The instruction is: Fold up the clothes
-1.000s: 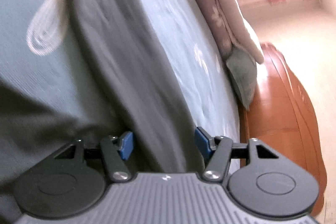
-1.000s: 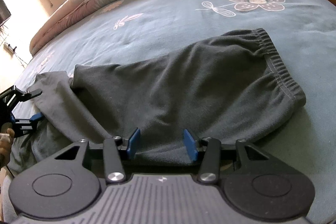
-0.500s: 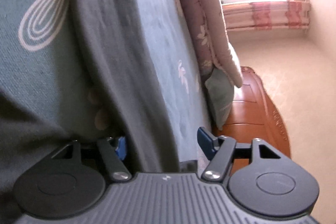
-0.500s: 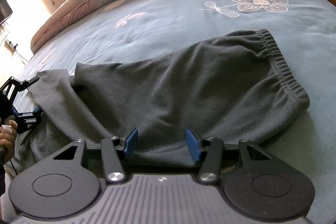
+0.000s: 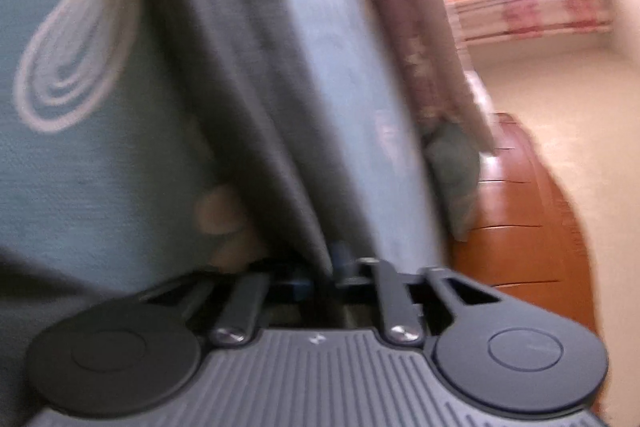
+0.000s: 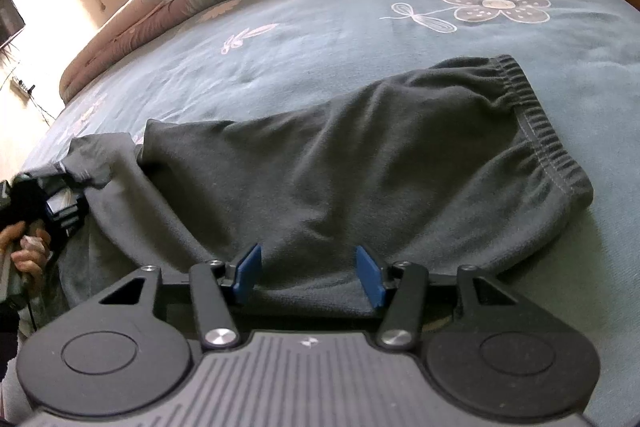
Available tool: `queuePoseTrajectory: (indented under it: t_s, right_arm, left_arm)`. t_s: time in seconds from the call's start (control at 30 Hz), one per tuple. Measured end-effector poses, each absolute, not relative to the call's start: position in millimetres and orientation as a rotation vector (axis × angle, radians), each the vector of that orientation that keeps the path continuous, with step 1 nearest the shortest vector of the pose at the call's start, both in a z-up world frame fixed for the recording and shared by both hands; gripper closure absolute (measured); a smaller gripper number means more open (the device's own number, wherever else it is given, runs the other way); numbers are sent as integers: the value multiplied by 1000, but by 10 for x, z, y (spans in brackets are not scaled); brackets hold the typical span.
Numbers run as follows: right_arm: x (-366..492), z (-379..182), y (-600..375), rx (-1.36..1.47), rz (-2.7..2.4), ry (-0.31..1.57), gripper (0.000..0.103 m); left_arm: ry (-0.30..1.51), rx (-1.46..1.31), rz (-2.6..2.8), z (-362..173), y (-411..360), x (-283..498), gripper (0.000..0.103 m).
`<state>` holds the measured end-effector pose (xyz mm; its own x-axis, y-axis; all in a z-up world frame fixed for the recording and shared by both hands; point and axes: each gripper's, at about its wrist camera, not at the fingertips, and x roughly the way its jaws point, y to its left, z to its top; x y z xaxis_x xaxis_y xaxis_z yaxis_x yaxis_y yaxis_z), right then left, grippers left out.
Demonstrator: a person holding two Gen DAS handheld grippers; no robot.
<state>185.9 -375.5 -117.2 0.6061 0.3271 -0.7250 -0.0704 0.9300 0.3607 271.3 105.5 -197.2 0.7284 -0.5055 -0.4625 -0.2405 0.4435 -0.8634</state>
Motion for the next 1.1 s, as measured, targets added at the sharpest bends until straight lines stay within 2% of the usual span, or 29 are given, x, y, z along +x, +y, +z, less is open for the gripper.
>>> queuePoseTrajectory:
  t_s: [0.13, 0.2, 0.27, 0.5, 0.67, 0.87, 1.1]
  right_arm:
    - [1858, -1165, -3747, 304, 235, 894, 44]
    - [1859, -1163, -3752, 307, 234, 894, 44]
    - [1859, -1167, -3751, 306, 235, 894, 44]
    - [1855, -1170, -3758, 307, 240, 892, 44]
    - [1844, -1154, -3761, 305, 244, 891, 44]
    - [1837, -1046, -3809, 294, 233, 873, 44]
    - [1828, -870, -3907, 298, 225, 829, 44]
  left_arm:
    - [787, -1085, -171, -1865, 1005, 2732, 96]
    - [788, -1043, -166, -1733, 956, 2767, 101]
    - [790, -1001, -160, -1601, 908, 2802, 102]
    - [603, -900, -259, -772, 784, 2462, 103]
    - [542, -784, -229, -413, 664, 2031, 103]
    - [563, -722, -149, -375, 563, 1569, 103]
    - [665, -763, -80, -694, 668, 1276, 103]
